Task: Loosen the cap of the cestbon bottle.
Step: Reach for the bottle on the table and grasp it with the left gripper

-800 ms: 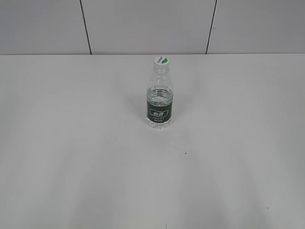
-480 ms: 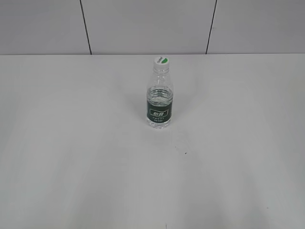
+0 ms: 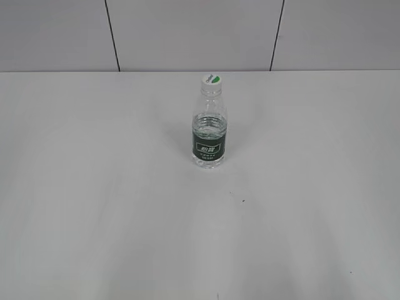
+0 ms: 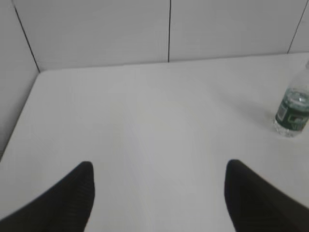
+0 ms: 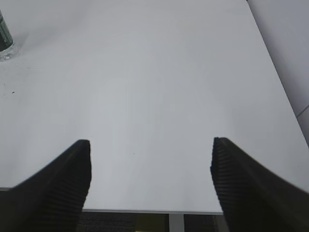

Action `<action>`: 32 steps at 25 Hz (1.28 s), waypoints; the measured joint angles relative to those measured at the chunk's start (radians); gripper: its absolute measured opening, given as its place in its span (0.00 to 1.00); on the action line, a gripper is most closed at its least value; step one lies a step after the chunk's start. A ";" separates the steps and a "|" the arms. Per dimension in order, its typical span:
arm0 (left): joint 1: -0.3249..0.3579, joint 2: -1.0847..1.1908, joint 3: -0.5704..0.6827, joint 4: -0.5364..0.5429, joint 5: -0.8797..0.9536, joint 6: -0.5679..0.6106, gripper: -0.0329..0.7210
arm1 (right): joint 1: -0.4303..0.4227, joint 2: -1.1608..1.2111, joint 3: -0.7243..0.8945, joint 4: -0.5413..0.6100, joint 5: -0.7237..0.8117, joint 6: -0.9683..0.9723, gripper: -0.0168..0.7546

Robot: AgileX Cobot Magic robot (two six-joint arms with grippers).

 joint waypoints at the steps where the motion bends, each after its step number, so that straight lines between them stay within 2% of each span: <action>1: 0.000 0.024 -0.019 0.000 -0.029 0.012 0.71 | 0.000 0.000 0.000 0.000 0.000 0.000 0.79; 8: 0.000 0.279 -0.072 -0.002 -0.369 0.096 0.71 | 0.000 0.000 0.000 0.000 0.000 0.000 0.79; 19: -0.012 0.775 -0.073 -0.008 -0.990 0.133 0.68 | 0.000 0.000 0.000 0.000 0.000 0.000 0.79; 21: -0.045 0.882 -0.063 -0.016 -1.096 0.133 0.68 | 0.000 0.000 0.000 0.000 0.000 0.000 0.79; 28: -0.252 1.223 0.019 -0.015 -1.480 0.132 0.68 | 0.000 0.000 0.000 0.000 0.000 0.000 0.79; 32: -0.312 1.388 0.049 -0.001 -1.677 0.104 0.67 | 0.000 0.000 0.000 0.000 0.000 0.000 0.79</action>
